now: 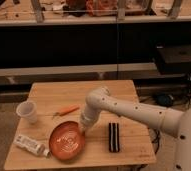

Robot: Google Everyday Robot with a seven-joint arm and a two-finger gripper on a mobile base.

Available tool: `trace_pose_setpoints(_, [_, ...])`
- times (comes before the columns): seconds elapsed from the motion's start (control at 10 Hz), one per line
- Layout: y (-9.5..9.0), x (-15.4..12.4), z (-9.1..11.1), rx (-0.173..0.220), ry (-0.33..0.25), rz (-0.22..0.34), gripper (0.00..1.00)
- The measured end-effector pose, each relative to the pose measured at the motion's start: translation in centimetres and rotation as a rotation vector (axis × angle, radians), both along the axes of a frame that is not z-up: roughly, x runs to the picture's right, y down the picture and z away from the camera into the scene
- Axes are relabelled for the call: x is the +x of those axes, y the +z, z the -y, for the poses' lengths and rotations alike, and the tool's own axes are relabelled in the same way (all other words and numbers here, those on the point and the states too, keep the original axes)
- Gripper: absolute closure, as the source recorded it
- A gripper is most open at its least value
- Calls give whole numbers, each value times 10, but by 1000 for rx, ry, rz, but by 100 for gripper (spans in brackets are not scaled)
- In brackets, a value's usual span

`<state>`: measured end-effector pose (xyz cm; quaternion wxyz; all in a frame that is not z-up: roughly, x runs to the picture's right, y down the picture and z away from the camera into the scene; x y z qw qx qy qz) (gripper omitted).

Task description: Drag the ceramic bowl in a circle

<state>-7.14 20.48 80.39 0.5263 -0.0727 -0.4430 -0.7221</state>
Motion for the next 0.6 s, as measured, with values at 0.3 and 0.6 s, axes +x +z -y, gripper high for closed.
trace_pose_setpoints(0.3, [34,-7,41,25,40,-7,100])
trace_pose_setpoints(0.6, [48,27,59,38,102,-70,100])
